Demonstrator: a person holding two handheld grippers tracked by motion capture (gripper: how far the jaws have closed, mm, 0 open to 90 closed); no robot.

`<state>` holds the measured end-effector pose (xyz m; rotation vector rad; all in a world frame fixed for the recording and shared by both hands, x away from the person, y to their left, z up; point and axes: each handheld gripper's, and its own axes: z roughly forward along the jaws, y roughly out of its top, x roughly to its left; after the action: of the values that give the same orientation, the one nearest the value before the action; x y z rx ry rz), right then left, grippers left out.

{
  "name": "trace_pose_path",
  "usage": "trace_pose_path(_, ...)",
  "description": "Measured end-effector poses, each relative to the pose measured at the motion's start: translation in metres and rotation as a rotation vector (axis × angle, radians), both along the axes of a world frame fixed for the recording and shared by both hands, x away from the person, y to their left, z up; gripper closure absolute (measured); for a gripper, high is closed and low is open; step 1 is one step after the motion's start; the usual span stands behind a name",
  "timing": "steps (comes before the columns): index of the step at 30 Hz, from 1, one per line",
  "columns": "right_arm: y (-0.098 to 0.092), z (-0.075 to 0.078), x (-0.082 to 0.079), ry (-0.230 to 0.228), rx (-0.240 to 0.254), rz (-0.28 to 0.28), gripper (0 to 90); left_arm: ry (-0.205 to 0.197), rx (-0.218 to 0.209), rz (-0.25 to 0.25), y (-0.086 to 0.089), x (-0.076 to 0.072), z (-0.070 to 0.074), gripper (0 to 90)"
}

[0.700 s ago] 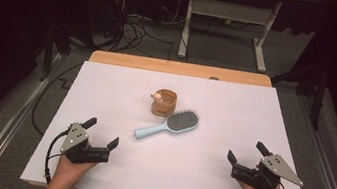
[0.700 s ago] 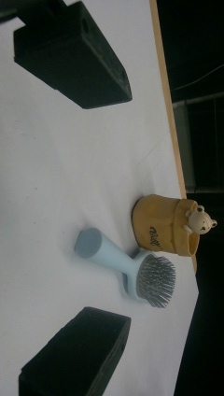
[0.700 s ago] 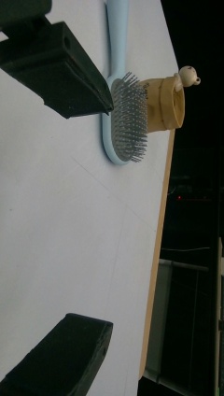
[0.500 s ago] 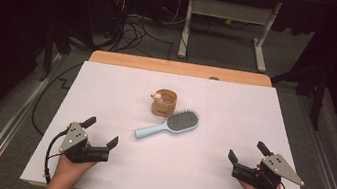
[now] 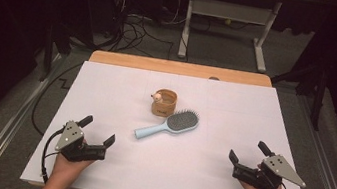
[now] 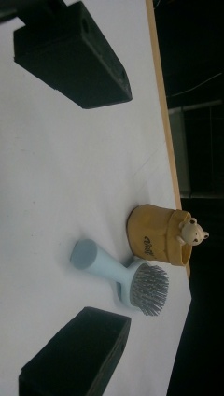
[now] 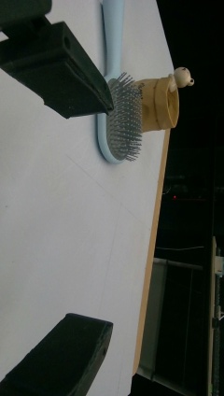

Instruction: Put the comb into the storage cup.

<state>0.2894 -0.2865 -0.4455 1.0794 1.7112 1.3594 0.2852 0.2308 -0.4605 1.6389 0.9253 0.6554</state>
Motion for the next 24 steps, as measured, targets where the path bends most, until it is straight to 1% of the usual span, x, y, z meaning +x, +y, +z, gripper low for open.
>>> trace_pose_path(3, 0.0004, 0.0003, -0.0003, -0.002, -0.005, 0.002, 0.0, -0.002, 0.005, 0.003, 0.0004, -0.0002, 0.0002, 0.0)
trace_pose_path(6, 0.0005, 0.0003, -0.0004, -0.001, -0.004, 0.002, 0.0, -0.005, -0.001, 0.003, 0.0013, -0.0002, 0.0005, 0.0)
trace_pose_path(10, 0.0005, 0.0003, -0.0001, -0.002, -0.005, 0.004, 0.0, -0.019, 0.006, 0.016, 0.0013, -0.001, 0.0003, 0.0)
trace_pose_path(13, 0.0009, 0.0004, 0.0, -0.003, -0.007, 0.006, 0.0, -0.018, 0.003, 0.011, 0.0023, -0.0009, -0.0002, 0.6)
trace_pose_path(16, 0.0013, 0.0005, -0.0001, -0.003, -0.008, 0.007, 0.0, -0.007, 0.002, 0.009, 0.003, -0.0007, -0.0005, 4.3)
trace_pose_path(17, 0.0014, 0.0005, -0.0002, -0.002, -0.006, 0.006, 0.0, -0.001, -0.005, -0.004, 0.0044, -0.0003, -0.0006, 7.1)
trace_pose_path(18, 0.0014, 0.0006, -0.0002, -0.002, -0.004, 0.006, 0.0, 0.0, -0.003, -0.002, 0.0046, -0.0002, -0.0006, 8.8)
trace_pose_path(22, 0.0014, 0.0006, -0.0002, -0.002, -0.005, 0.006, 0.0, 0.008, 0.007, -0.003, 0.0045, 0.0003, -0.0009, 11.2)
trace_pose_path(23, 0.0012, 0.0007, -0.0001, -0.004, -0.006, 0.005, 0.0, 0.019, 0.018, -0.005, 0.0039, 0.0008, -0.0012, 12.2)
trace_pose_path(24, 0.0013, 0.0007, -0.0001, -0.003, -0.006, 0.005, 0.0, 0.03, 0.037, -0.007, 0.0027, 0.0013, -0.0018, 13.1)
